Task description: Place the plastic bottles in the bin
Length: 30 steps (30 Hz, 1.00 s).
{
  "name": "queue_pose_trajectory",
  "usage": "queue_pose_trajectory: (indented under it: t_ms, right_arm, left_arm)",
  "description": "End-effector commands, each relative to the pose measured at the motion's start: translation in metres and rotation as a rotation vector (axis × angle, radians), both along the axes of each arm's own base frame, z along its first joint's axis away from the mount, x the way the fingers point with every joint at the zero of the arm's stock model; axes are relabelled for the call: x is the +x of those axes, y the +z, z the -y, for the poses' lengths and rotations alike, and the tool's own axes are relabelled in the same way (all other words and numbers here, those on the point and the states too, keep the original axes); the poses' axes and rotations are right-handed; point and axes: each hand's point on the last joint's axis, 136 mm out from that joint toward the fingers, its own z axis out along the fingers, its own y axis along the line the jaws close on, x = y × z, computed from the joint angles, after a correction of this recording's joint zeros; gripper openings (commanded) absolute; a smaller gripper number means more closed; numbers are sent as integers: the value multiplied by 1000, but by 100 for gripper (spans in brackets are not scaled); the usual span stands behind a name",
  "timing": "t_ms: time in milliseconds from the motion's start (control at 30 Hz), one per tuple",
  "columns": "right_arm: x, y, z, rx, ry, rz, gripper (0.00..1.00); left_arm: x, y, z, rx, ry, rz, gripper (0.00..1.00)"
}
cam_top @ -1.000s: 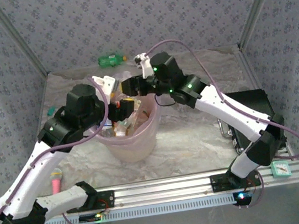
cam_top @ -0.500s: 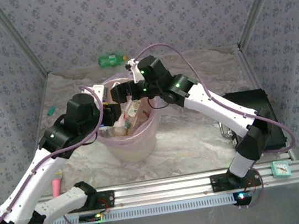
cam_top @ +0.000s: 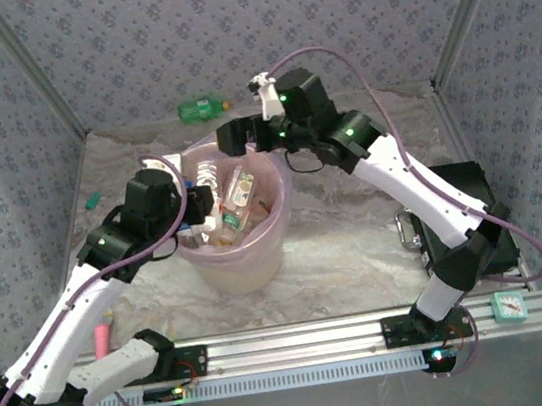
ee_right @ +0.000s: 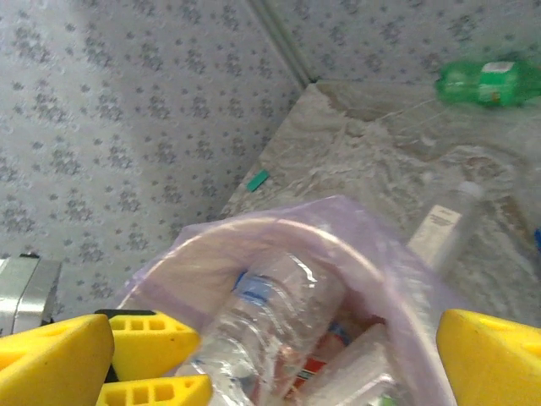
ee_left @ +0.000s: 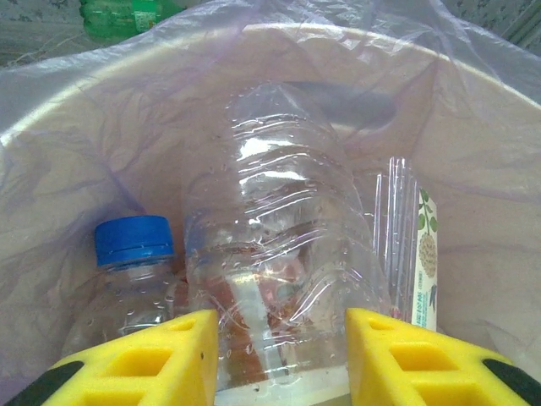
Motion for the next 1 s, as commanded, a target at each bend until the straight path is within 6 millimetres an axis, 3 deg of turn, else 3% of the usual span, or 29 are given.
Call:
queue_pose_trajectory:
  t_ms: [0, 100, 200, 300, 367, 500, 800, 967]
  right_arm:
    - [-11, 5, 34, -55, -20, -8, 99]
    - [-13, -14, 63, -142, -52, -88, 98]
    - [-23, -38, 79, -236, -61, -164, 97]
    - [-29, -59, 78, -301, -49, -221, 94]
    - [-32, -71, 72, -336, -38, -243, 92]
    - [-32, -90, 62, -370, -23, -273, 85]
    - [-24, -116, 48, -362, -7, -340, 63]
    - [-21, -123, 53, -379, -33, -352, 54]
  left_arm:
    - [-5, -22, -10, 96, 5, -99, 43]
    - [-6, 15, -3, 45, -37, -32, 57]
    - [-9, 56, -1, 6, -70, 30, 69]
    - [-12, 82, -7, 0, -72, 54, 79]
    - [-12, 87, -17, 9, -45, 59, 83]
    - [-13, 70, -44, -10, 37, 7, 83]
    - [-25, 20, -72, -137, 144, -128, 73]
    - [-24, 4, -61, -183, 113, -175, 67]
